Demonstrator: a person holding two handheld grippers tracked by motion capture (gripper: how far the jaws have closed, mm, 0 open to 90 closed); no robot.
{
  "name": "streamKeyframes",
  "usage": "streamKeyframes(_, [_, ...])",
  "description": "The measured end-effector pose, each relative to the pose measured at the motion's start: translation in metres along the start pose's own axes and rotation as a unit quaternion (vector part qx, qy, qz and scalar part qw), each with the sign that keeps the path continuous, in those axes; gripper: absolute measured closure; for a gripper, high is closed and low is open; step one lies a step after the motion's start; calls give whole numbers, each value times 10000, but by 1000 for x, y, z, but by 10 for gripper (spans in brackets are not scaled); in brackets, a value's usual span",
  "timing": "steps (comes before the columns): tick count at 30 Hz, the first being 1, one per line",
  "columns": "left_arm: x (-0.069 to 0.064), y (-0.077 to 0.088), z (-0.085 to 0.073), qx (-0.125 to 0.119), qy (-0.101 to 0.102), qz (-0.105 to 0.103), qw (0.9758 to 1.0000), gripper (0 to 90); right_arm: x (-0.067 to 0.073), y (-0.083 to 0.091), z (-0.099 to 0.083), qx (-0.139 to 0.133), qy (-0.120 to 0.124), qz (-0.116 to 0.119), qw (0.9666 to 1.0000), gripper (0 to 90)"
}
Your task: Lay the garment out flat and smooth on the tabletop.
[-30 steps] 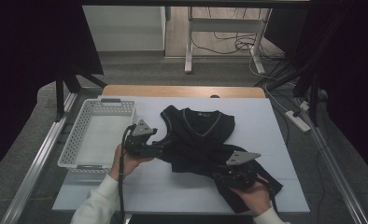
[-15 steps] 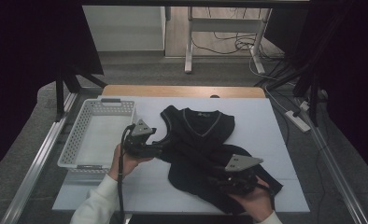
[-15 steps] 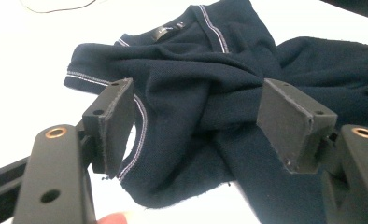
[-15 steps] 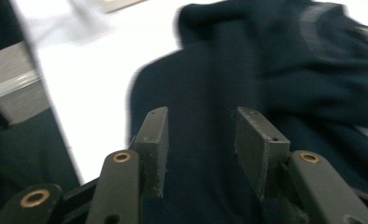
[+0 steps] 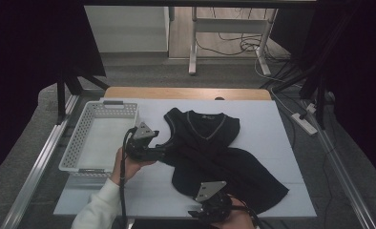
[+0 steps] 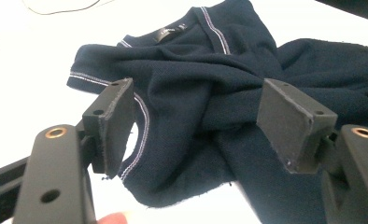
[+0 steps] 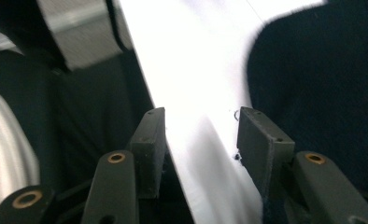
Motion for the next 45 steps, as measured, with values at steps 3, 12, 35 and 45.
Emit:
streamKeyframes(3, [0, 0, 0, -5, 4, -2, 10000, 284, -10, -1, -6, 155, 7, -329, 9993, 510])
streamKeyframes(12, [0, 0, 0, -26, 7, 17, 10000, 283, -40, 7, -16, 338, -125, -1013, 9942, 472])
streamKeyframes(35, [3, 2, -1, -24, 18, -1, 10000, 282, -50, 10, 4, -546, -855, -297, 9944, 619])
streamKeyframes(45, [2, 0, -1, 17, -10, 15, 10000, 277, -75, 36, -20, -582, -1083, -855, 9887, 549])
Point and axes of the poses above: each handheld gripper's, and its own axes: y roughly backward along the jaws, z roughly out of its top, x roughly to its left, the point moved 2 cm from there along -y, roughly forward along the jaws, and after that the axes turned 7 degrees about -z, right-handed, at the moved point
